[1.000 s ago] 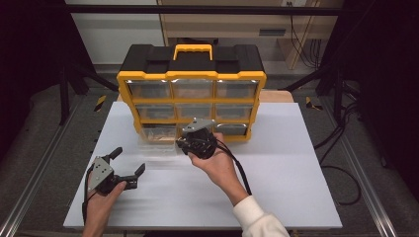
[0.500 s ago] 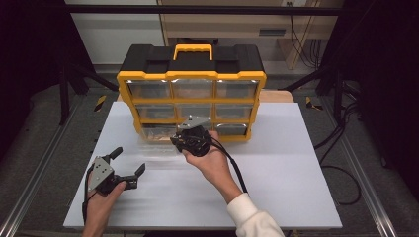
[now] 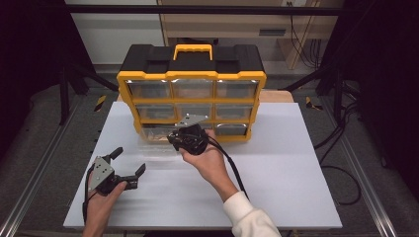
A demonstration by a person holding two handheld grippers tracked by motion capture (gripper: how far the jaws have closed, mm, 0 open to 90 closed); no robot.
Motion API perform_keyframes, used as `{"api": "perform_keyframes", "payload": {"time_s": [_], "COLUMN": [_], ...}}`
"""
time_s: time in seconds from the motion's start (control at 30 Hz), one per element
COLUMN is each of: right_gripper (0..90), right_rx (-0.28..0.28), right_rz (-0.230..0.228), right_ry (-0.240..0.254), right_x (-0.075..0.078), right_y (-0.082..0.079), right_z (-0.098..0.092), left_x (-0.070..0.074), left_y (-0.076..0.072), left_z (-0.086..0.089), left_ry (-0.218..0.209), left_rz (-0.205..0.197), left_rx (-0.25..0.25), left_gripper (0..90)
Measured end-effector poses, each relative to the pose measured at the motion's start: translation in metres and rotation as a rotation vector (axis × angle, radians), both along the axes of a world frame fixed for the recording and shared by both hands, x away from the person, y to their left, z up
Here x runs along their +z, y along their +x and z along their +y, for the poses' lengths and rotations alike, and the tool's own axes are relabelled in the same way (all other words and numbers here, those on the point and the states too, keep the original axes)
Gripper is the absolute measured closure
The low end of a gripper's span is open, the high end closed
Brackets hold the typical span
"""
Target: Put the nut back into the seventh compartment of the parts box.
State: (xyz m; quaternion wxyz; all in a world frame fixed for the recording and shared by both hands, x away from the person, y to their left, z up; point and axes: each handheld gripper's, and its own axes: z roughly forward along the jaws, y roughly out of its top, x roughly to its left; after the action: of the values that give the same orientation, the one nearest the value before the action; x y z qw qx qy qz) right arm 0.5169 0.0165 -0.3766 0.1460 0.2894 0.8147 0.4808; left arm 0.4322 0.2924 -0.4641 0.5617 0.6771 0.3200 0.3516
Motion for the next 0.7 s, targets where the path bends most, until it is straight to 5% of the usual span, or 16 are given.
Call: {"api": "perform_keyframes", "payload": {"time_s": [0.7], "right_gripper": [70.2], "right_rx": [-0.013], "right_rz": [0.001], "right_ry": [0.04], "right_x": [-0.0052], "right_y": [0.0067], "right_z": [0.0061], "left_x": [0.0], "left_y": [-0.0001], "left_z": [0.0], "left_ry": [0.002], "left_rz": [0.0], "left_rx": [0.001], "left_gripper": [1.1]}}
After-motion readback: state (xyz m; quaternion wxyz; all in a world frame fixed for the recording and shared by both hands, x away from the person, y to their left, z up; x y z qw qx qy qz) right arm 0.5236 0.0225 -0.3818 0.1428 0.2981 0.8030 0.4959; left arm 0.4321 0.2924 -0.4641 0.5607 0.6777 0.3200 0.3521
